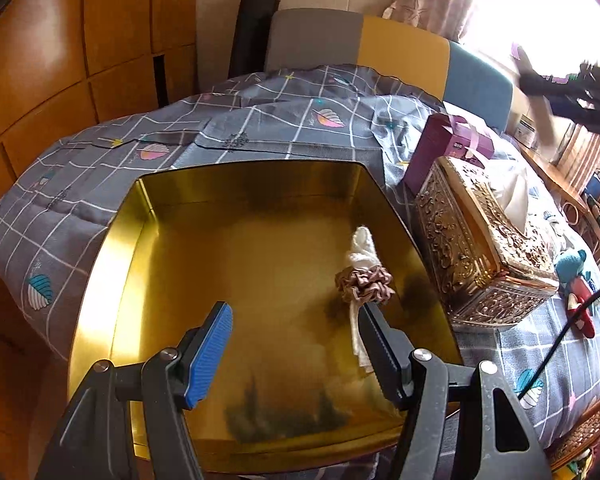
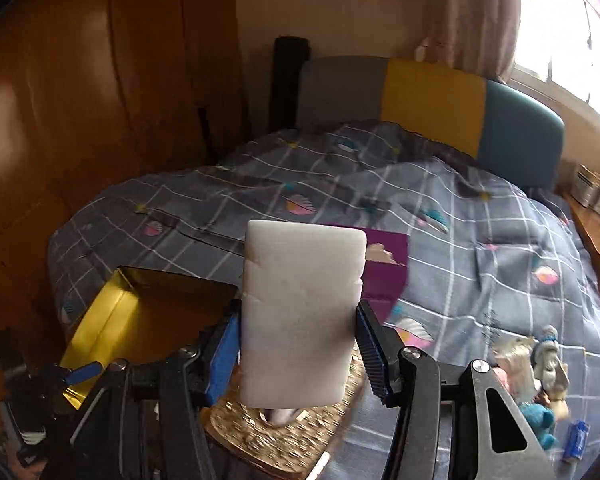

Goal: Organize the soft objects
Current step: 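Carry the scrunchie into the gold tray and open the left gripper, then lower the white sponge into the gold tray and open the right gripper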

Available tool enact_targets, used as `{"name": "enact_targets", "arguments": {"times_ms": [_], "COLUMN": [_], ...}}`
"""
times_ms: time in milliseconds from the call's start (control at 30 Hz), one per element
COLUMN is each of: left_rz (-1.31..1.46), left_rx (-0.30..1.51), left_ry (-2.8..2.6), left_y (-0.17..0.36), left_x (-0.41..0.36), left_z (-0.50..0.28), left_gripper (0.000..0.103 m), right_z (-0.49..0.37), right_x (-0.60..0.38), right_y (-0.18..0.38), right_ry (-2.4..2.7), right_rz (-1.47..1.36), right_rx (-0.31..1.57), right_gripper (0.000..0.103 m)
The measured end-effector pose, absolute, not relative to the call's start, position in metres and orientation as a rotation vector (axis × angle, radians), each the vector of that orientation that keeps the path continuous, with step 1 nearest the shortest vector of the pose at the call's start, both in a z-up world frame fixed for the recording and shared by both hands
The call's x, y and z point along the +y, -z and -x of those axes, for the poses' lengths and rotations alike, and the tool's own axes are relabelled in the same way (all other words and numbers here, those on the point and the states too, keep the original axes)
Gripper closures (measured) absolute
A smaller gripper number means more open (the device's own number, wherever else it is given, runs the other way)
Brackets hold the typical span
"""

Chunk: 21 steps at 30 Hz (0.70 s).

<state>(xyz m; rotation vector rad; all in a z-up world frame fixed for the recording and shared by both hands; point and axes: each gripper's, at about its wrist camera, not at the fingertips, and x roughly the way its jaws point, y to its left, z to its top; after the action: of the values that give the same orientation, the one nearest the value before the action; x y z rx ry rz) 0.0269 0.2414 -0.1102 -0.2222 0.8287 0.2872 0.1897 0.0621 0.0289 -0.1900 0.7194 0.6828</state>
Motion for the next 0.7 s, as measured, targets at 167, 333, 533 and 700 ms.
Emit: {"name": "enact_targets", "arguments": {"times_ms": [167, 333, 533, 700], "left_rz": [0.245, 0.267, 0.308, 0.325], "left_rx": [0.810, 0.809, 0.818, 0.819], "left_ry": [-0.293, -0.305, -0.331, -0.347], "left_y": [0.110, 0.111, 0.115, 0.117], "left_x": [0.250, 0.257, 0.267, 0.273], "left_z": [-0.019, -0.014, -0.012, -0.009], "left_gripper": [0.037, 0.037, 0.037, 0.037], "right_z": [-0.178, -0.170, -0.175, -0.181], "right_x": [0.103, 0.139, 0.170, 0.194], "right_y": [-0.022, 0.000, 0.026, 0.046], "right_ry": [-0.793, -0.847, -0.853, -0.853], "right_rz": [0.206, 0.270, 0.280, 0.276], "right_rx": [0.687, 0.714, 0.788, 0.825], "right_gripper": [0.047, 0.047, 0.046, 0.039]}}
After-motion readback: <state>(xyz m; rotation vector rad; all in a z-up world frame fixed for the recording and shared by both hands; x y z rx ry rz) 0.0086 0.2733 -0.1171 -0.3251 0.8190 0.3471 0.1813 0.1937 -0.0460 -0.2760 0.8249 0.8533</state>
